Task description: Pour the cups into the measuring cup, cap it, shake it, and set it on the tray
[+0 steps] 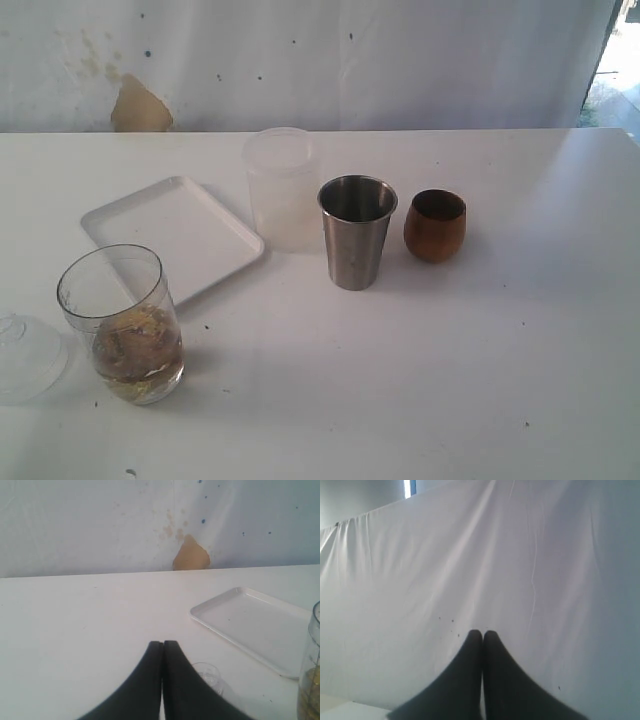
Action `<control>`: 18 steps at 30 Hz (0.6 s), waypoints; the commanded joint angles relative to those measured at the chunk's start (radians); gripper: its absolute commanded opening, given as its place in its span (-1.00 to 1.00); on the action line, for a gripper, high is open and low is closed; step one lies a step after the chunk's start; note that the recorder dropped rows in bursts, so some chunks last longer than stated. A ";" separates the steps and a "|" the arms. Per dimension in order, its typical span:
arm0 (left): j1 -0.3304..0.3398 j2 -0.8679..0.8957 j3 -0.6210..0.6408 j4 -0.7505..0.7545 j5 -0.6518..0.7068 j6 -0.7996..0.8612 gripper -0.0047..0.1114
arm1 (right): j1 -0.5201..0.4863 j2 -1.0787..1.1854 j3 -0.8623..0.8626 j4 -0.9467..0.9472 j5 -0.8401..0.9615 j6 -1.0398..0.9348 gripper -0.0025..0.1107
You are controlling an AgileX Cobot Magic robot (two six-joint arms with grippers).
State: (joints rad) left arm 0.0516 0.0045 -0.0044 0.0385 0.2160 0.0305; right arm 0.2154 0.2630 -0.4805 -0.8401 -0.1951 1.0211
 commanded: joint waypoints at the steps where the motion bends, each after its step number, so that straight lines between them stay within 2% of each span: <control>1: -0.005 -0.005 0.004 0.000 -0.012 -0.004 -0.91 | -0.005 -0.065 0.069 0.127 0.094 -0.036 -0.96; 5: -0.005 -0.005 0.004 0.000 -0.012 -0.004 -0.91 | -0.005 -0.146 0.124 0.343 0.232 -0.238 -0.96; 6: -0.005 -0.005 0.004 0.000 -0.012 -0.004 -0.91 | -0.008 -0.192 0.156 0.388 0.251 -0.396 -0.96; 9: -0.005 -0.005 0.004 0.000 -0.012 -0.004 -0.91 | -0.008 -0.263 0.221 0.497 0.232 -0.710 -0.96; 10: -0.005 -0.005 0.004 0.000 -0.012 -0.004 -0.91 | -0.008 -0.263 0.255 0.584 0.219 -0.866 -0.96; 12: -0.005 -0.005 0.004 0.000 -0.012 -0.004 -0.91 | -0.031 -0.263 0.293 0.659 0.210 -0.990 -0.96; 13: -0.005 -0.005 0.004 0.000 -0.012 -0.004 -0.91 | -0.044 -0.263 0.306 0.665 0.202 -1.001 -0.96; 18: -0.005 -0.005 0.004 0.000 -0.012 -0.004 -0.91 | -0.238 -0.263 0.410 0.693 0.132 -1.002 -0.96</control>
State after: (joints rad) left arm 0.0516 0.0045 -0.0044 0.0385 0.2160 0.0305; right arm 0.0435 0.0042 -0.1004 -0.1684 -0.0391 0.0336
